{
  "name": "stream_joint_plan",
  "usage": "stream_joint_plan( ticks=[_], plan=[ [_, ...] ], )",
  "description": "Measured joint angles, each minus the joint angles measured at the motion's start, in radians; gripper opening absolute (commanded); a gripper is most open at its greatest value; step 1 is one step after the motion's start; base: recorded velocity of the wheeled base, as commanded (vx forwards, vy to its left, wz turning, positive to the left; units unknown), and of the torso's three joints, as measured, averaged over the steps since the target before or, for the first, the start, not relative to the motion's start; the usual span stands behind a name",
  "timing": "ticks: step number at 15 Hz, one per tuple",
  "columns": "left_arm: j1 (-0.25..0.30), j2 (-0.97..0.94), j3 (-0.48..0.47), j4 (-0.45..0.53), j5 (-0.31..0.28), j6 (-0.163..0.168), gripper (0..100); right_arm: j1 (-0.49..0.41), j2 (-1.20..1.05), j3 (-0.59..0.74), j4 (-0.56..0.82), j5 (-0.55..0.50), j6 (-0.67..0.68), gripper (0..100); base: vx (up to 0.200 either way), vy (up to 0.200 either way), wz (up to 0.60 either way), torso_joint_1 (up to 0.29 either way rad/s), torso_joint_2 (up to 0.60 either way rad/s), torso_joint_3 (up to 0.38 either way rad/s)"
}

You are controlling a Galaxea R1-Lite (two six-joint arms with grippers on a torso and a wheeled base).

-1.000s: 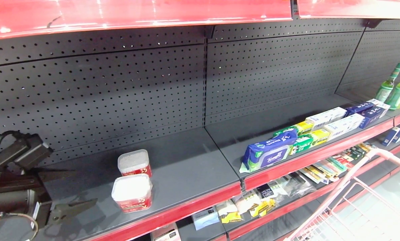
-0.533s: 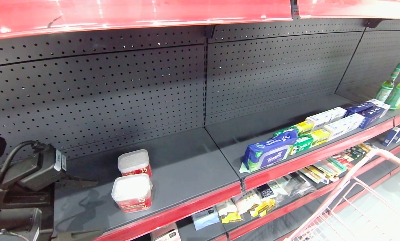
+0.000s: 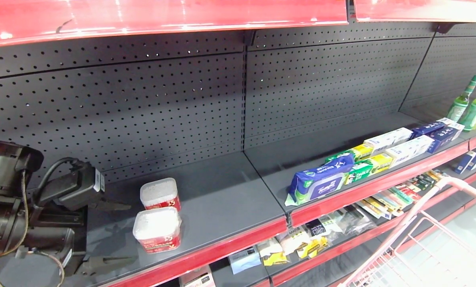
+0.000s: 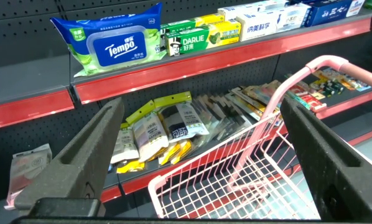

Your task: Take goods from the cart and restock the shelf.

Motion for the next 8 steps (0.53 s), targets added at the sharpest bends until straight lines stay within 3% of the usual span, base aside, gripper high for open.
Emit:
stream_joint_plan(
  ticks=[3, 8],
  plan=[
    [-0.001, 0.055, -0.016, -0.013, -0.005, 0.050, 100, 0.000, 0.000, 0.000, 0.000, 0.000, 0.000, 100, 0.000, 0.000, 0.00, 0.000, 0.00, 0.000],
    [-0.006, 0.112, -0.040, -0.015, 0.000, 0.068, 100, 0.000, 0.000, 0.000, 0.000, 0.000, 0.000, 100, 0.000, 0.000, 0.00, 0.000, 0.00, 0.000]
  ],
)
